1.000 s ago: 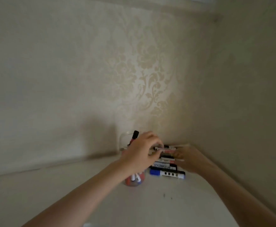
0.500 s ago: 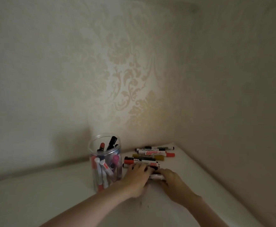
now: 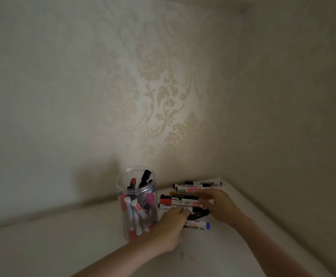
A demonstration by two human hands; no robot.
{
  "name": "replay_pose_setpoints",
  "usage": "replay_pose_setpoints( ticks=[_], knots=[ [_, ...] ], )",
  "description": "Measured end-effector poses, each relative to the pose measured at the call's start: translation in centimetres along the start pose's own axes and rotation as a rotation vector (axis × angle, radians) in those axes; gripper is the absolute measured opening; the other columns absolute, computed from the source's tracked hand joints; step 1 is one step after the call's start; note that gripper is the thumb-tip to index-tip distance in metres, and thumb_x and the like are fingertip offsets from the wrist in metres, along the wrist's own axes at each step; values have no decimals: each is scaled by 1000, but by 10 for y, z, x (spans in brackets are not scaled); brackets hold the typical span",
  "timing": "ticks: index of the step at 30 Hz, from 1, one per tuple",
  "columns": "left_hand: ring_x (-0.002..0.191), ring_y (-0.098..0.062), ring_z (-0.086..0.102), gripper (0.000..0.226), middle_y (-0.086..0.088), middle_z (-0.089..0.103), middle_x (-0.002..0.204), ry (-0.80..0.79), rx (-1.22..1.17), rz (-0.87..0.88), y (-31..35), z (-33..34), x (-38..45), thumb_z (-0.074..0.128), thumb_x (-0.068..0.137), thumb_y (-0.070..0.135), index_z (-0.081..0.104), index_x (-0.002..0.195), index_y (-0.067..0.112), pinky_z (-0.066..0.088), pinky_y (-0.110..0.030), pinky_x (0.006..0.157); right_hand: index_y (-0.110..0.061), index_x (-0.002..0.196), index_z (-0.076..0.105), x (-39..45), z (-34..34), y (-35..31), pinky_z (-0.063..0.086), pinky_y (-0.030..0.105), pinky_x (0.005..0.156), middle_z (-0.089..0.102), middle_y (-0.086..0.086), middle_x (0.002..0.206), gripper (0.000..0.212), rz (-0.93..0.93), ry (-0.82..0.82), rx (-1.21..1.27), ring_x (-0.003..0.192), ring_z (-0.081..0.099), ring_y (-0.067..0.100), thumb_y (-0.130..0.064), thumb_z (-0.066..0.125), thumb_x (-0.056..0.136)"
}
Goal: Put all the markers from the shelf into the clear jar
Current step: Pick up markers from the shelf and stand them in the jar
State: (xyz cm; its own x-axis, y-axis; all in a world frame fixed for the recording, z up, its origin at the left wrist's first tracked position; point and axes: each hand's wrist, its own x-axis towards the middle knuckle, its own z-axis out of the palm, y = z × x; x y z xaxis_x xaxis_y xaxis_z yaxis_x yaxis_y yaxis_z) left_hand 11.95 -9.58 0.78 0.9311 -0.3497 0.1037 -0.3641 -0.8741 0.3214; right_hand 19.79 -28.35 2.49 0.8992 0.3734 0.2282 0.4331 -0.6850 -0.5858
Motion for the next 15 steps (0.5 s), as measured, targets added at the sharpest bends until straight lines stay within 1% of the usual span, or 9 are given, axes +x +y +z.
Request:
replay_pose_setpoints(
  ticks=[2, 3, 4, 6, 7, 9, 12, 13, 15],
  knots=[
    [88, -2, 58, 35, 4, 58, 113, 7, -130, -56, -5, -10, -15, 49, 102, 12, 46, 135, 24, 50, -20, 78, -32, 116, 68, 9, -3, -1, 36, -2, 68, 67, -18, 108, 27, 33, -51, 27, 88, 57, -10, -28, 64, 90],
    [80, -1, 58, 31, 6, 61, 106, 3, -204, -77, -5, -15, -21, 49, 103, 16, 47, 133, 23, 50, -19, 71, -36, 113, 69, 11, -3, 0, 39, 1, 68, 69, -16, 104, 26, 38, -78, 14, 89, 61, -4, -30, 67, 87],
    [80, -2, 61, 26, 6, 63, 104, 5, -280, -90, -4, -22, -24, 50, 103, 20, 49, 129, 22, 52, -20, 72, -38, 110, 69, 12, 1, -1, 43, 6, 70, 69, -15, 102, 26, 14, -107, -39, 92, 64, 3, -31, 69, 85],
    [88, 0, 67, 17, 9, 69, 102, 49, -452, -99, -1, -36, -28, 52, 103, 25, 53, 119, 23, 54, -20, 79, -33, 114, 66, 10, 18, 0, 49, 20, 82, 65, -6, 114, 30, -49, -123, -188, 106, 61, 15, -33, 70, 84],
    [86, 6, 67, 13, 10, 70, 98, 83, -546, -107, 0, -42, -28, 53, 103, 24, 54, 115, 26, 52, -14, 77, -27, 117, 65, 6, 26, 0, 48, 25, 88, 60, -2, 123, 34, -62, -100, -251, 112, 57, 17, -35, 69, 84],
    [84, 8, 67, 13, 7, 72, 95, 134, -726, -152, 5, -50, -29, 54, 102, 20, 55, 106, 33, 51, -11, 76, -18, 116, 65, -5, 38, 0, 46, 27, 91, 54, 4, 129, 36, -88, -34, -297, 112, 55, 20, -36, 67, 86],
    [108, -17, 68, 10, -9, 72, 111, 126, -973, -265, 11, -56, -32, 55, 101, 19, 60, 106, 27, 52, -36, 101, -17, 116, 61, -22, 43, -8, 48, 30, 89, 48, 5, 130, 32, -65, 5, -351, 106, 57, 23, -34, 62, 90],
    [112, -21, 67, 10, -10, 73, 112, 115, -1042, -282, 12, -57, -33, 56, 101, 18, 61, 109, 23, 49, -41, 105, -19, 119, 58, -30, 42, -12, 49, 31, 88, 48, 4, 129, 33, -28, 3, -373, 106, 56, 23, -35, 59, 91],
    [108, -20, 70, 11, -6, 76, 106, 105, -1143, -285, 16, -62, -38, 57, 101, 16, 62, 111, 16, 50, -40, 105, -25, 126, 50, -48, 39, -17, 48, 33, 89, 50, 2, 125, 37, 52, -45, -452, 107, 53, 21, -39, 55, 93]
  ],
)
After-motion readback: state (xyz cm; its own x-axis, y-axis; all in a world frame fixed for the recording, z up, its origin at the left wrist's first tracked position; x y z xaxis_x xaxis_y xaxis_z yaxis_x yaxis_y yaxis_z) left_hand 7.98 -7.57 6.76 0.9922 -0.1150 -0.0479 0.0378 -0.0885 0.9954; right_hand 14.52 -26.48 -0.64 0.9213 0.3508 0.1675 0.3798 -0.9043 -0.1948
